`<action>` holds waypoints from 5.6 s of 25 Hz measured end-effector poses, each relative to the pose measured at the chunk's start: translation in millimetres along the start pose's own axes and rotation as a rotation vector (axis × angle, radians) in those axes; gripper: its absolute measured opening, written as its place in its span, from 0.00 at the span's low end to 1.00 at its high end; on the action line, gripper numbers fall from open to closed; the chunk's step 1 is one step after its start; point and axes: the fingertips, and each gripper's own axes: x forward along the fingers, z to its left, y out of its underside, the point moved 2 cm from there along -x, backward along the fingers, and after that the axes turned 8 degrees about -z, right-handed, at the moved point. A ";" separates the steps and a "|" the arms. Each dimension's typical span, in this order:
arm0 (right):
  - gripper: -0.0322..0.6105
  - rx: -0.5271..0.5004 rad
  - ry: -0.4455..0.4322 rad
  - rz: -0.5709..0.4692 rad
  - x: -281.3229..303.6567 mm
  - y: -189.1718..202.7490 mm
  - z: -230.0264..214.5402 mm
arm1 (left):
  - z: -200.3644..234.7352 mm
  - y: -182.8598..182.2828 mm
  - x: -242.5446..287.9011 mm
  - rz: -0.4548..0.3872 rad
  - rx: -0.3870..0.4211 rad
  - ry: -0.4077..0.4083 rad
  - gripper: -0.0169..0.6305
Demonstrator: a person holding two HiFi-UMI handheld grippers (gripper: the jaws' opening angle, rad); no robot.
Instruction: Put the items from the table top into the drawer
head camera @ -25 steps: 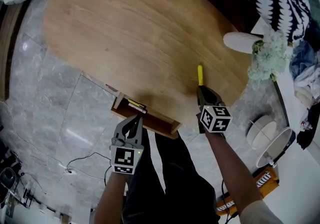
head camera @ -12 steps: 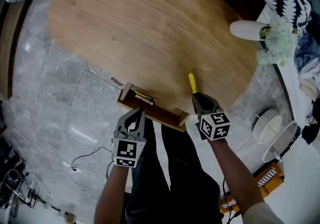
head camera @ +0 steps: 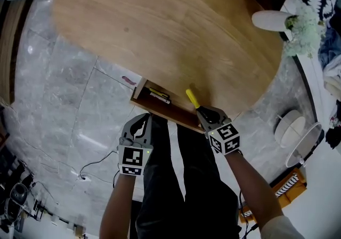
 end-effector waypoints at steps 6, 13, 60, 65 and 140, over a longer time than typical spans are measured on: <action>0.16 -0.140 -0.089 0.103 13.1 35.4 28.3 | 6.2 13.6 -6.5 0.006 -0.009 -0.005 0.06; 0.16 -0.140 0.000 0.214 45.4 73.9 13.1 | 8.9 29.1 -4.6 0.014 -0.016 -0.004 0.06; 0.11 -0.156 0.257 -0.310 -304.4 -118.4 166.9 | -47.7 -192.2 -267.5 -0.158 0.156 0.083 0.06; 0.10 -0.189 0.289 -0.373 -359.6 -105.0 182.9 | -72.4 -199.1 -299.2 -0.175 0.179 0.105 0.06; 0.08 -0.177 0.521 -0.946 -588.4 -17.3 368.7 | -157.4 -202.2 -563.2 -0.600 0.269 0.120 0.06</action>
